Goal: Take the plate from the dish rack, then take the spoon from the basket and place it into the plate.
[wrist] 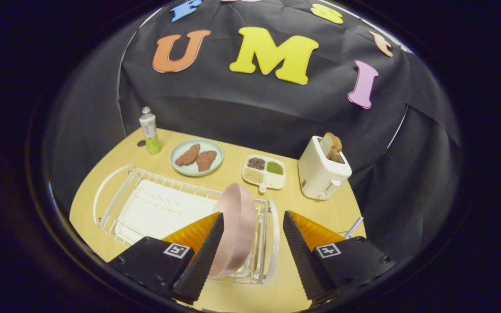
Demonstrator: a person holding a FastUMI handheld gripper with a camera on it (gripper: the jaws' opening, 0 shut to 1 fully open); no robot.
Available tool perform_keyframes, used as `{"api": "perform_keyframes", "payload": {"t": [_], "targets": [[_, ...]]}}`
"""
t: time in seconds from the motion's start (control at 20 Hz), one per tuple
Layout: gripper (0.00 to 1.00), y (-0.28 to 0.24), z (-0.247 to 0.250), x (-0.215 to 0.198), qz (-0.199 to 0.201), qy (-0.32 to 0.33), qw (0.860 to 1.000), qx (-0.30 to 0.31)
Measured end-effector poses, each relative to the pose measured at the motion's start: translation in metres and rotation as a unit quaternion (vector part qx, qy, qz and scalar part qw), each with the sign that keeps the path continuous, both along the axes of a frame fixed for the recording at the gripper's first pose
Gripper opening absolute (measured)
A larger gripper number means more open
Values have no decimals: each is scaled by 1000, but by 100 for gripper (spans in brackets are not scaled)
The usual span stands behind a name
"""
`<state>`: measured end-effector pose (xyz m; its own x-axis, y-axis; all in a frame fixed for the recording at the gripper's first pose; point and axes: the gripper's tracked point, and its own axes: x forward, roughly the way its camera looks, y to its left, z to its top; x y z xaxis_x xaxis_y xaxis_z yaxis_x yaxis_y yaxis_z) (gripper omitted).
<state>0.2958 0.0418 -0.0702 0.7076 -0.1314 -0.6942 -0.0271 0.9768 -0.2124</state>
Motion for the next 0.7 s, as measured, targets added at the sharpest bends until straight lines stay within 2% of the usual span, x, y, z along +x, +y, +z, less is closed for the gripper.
{"api": "perform_keyframes", "payload": {"t": [0.05,0.1,0.2,0.25,0.35,0.4,0.5,0.55,0.7], "targets": [[87,4,-1,4,0,23,1000,6],[79,9,-2,7,-1,42,999,15],[70,6,-4,15,-16,64,998,7],[70,4,-7,15,-21,76,997,-5],[55,8,-8,16,-15,89,996,-14],[49,6,-9,19,-22,90,996,-19],[29,0,-11,20,-42,98,994,-29],[25,1,-11,18,-45,103,993,-32],[24,2,-10,13,-33,120,991,-47]]}}
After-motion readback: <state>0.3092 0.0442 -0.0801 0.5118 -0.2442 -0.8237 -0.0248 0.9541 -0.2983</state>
